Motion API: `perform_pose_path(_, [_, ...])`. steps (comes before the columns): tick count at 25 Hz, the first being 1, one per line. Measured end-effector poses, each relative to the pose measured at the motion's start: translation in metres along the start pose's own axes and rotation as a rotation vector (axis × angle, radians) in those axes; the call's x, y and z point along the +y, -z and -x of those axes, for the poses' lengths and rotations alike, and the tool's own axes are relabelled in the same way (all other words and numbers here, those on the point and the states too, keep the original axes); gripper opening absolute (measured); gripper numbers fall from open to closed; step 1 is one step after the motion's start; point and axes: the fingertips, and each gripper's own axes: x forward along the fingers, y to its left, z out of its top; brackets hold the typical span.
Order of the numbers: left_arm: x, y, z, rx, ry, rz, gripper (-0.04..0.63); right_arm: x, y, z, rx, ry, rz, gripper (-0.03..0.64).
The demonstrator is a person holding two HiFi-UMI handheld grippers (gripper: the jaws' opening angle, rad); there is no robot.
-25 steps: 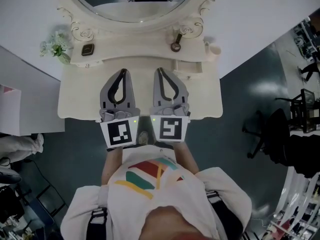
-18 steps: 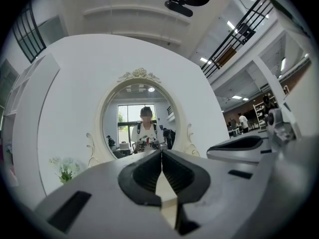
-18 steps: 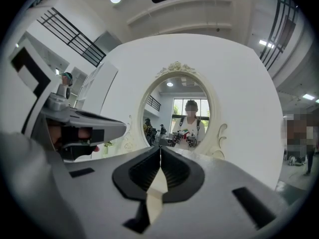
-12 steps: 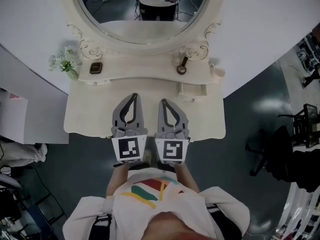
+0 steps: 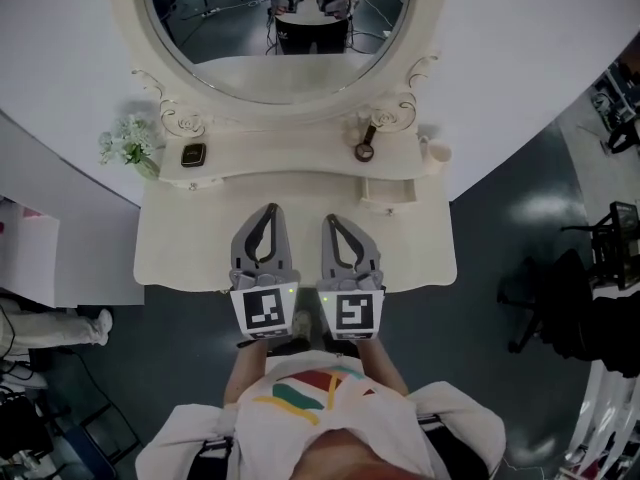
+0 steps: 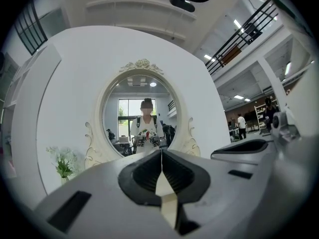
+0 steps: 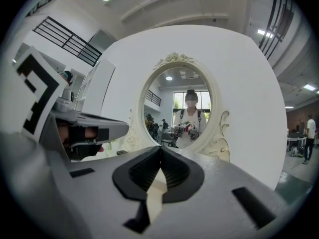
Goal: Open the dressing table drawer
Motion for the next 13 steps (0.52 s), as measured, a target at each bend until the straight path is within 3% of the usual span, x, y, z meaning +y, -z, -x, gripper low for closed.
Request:
perform_pose_path(9, [0.0019, 0.0101, -0.0029, 0.008, -0.008, 0.0, 0.006, 0.0046, 0.0012, 0.0011, -0.001, -0.017, -0.009, 0.002])
perform_pose_path(13, [-0.0019, 0.0062, -0.0028, 0.053, 0.005, 0.027, 0.006, 0.0004, 0.0013, 0.0007, 0.005, -0.005, -0.009, 0.002])
